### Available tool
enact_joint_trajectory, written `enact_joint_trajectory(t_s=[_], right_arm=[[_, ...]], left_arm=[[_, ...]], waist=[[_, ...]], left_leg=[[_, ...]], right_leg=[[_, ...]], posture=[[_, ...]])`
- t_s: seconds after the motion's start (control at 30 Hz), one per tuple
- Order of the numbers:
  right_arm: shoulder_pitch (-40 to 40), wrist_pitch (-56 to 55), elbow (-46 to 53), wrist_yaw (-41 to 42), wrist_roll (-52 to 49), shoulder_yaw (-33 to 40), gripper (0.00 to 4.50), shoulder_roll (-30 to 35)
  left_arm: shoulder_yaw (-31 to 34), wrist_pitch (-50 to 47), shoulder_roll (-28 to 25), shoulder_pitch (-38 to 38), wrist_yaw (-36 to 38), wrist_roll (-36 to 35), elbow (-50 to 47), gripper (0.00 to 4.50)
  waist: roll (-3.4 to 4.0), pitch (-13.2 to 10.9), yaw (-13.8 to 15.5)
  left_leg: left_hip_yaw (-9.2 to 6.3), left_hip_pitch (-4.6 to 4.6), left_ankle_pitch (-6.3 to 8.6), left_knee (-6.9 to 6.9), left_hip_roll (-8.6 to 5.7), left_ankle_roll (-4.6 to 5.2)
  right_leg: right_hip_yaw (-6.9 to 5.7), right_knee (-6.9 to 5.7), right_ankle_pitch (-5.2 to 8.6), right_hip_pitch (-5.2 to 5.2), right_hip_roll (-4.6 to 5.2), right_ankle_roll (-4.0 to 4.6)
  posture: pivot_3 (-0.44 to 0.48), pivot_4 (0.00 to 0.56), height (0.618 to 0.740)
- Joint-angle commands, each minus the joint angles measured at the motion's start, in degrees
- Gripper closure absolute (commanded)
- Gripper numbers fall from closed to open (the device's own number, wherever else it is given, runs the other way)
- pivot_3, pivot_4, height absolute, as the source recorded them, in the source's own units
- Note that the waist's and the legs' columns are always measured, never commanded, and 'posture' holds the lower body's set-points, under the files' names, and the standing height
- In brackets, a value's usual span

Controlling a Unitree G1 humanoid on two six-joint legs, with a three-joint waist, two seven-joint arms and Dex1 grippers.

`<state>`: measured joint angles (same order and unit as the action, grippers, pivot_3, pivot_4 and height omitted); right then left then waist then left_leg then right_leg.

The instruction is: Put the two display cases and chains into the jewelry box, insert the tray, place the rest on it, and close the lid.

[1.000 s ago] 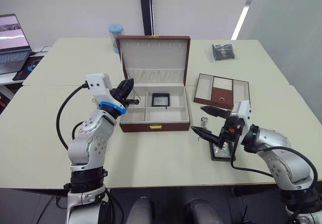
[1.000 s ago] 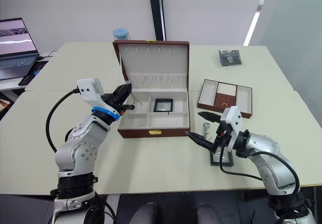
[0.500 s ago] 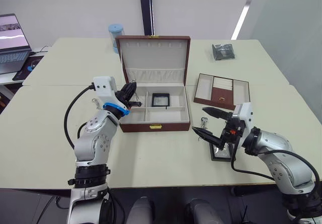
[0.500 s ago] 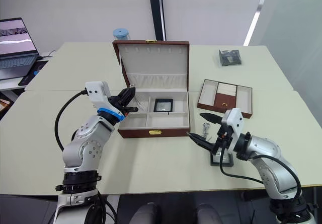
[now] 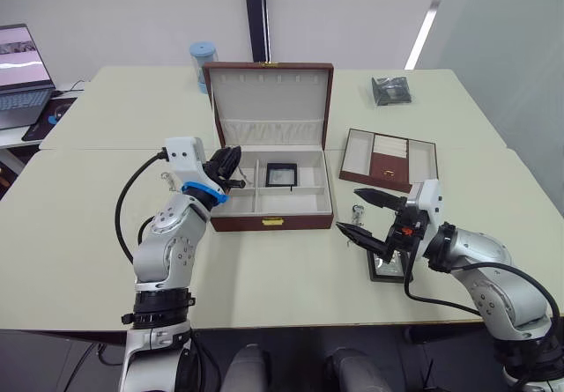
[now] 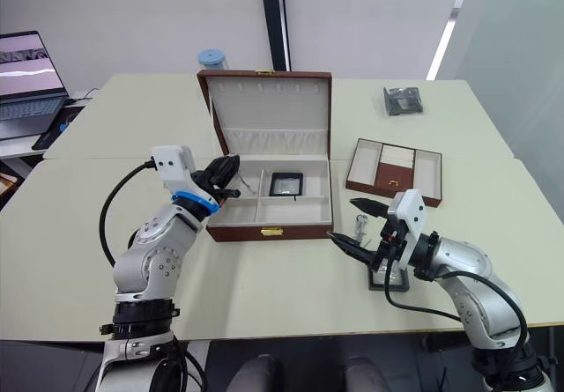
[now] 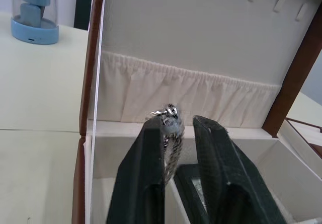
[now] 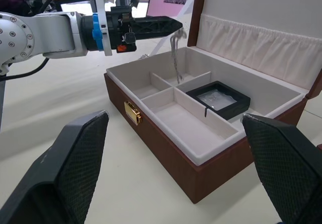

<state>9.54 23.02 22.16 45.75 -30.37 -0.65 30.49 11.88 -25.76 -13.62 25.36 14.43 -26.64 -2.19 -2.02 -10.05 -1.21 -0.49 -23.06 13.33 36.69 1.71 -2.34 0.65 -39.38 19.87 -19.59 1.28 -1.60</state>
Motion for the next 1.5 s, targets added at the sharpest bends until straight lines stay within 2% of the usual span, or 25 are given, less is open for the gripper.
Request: enact_joint_trajectory(t_s=[0.03,0.27,0.37,0.53,0.73,0.87,1.0,1.3,1.5], right_arm=[[0.41,0.2,2.82,-0.38,-1.16,1.06,0.0,0.02],[0.63,0.62,2.83,-0.7,-1.34,1.1,0.0,0.08],[0.89,0.83,2.47,-0.76,-1.54,1.67,0.0,0.38],[1.13,1.03,1.25,0.04,-1.93,3.6,0.0,1.81],[0.66,0.13,-2.58,4.32,-1.62,8.14,0.0,7.5],[0.1,-2.1,-6.42,6.42,0.73,10.25,0.0,10.56],[-0.18,-4.21,-10.77,7.84,1.92,13.03,0.0,12.98],[-1.81,-7.92,-19.37,10.59,3.61,17.71,0.0,17.15],[-2.66,-9.6,-22.97,11.62,5.34,18.15,0.0,18.37]], left_arm=[[-0.1,1.09,0.21,-0.03,0.32,0.34,-1.24,2.05],[0.01,-0.05,-0.27,-0.58,1.95,-0.99,-2.45,0.04],[0.99,-1.15,-1.79,-1.22,4.22,-2.9,-4.1,0.04],[1.98,-5.3,-7.49,-2.74,9.92,-6.48,-6.45,0.04],[5.18,-12.68,-23.47,-7.93,24.02,-11.76,-9.09,0.04],[7.39,-12.09,-32.75,-13.82,30.17,-9.73,-8.35,0.04],[9.51,-8.29,-39.21,-20.49,33.61,-4.71,-5.47,0.04],[16.87,-2.14,-43.31,-27.92,35.1,1.4,1.73,0.04],[18.74,1.31,-44.04,-30.57,35.99,4.57,7.58,0.04]], waist=[[0.0,0.0,0.0],[0.0,0.0,0.0],[0.0,0.0,-0.05],[0.03,-0.02,-0.16],[0.09,-0.12,-0.36],[0.16,-0.17,-0.37],[0.19,-0.18,-0.34],[0.25,-0.22,-0.34],[0.26,-0.23,-0.36]], left_leg=[[0.0,0.0,0.0,0.0,0.0,0.0],[0.0,0.0,0.0,0.0,0.0,0.0],[0.01,0.01,0.0,-0.01,0.0,0.0],[0.0,0.01,0.0,-0.03,0.02,0.0],[0.05,0.04,0.0,-0.1,0.02,0.0],[0.11,0.11,-0.01,-0.36,0.05,0.0],[0.19,0.1,0.0,-0.58,0.05,0.0],[0.41,0.06,0.01,-0.66,0.07,0.02],[0.45,0.07,0.01,-0.68,0.09,0.02]], right_leg=[[0.0,0.0,0.0,0.0,0.0,0.0],[0.0,0.0,0.0,0.0,0.0,0.0],[0.01,0.0,0.0,0.0,0.0,0.0],[0.0,-0.01,0.0,-0.02,0.0,0.0],[0.05,0.04,0.0,-0.03,0.0,0.0],[0.08,0.18,0.0,-0.04,0.01,0.01],[0.11,0.37,0.0,-0.08,0.06,0.01],[0.25,0.38,0.0,-0.24,0.12,0.03],[0.26,0.34,-0.01,-0.29,0.13,0.05]], posture=[[0.0,0.15,0.74],[0.0,0.15,0.74],[0.0,0.15,0.74],[0.0,0.15,0.74],[0.0,0.15,0.74],[0.0,0.15,0.74],[0.0,0.15,0.74],[0.0,0.15,0.74],[0.0,0.15,0.74]])
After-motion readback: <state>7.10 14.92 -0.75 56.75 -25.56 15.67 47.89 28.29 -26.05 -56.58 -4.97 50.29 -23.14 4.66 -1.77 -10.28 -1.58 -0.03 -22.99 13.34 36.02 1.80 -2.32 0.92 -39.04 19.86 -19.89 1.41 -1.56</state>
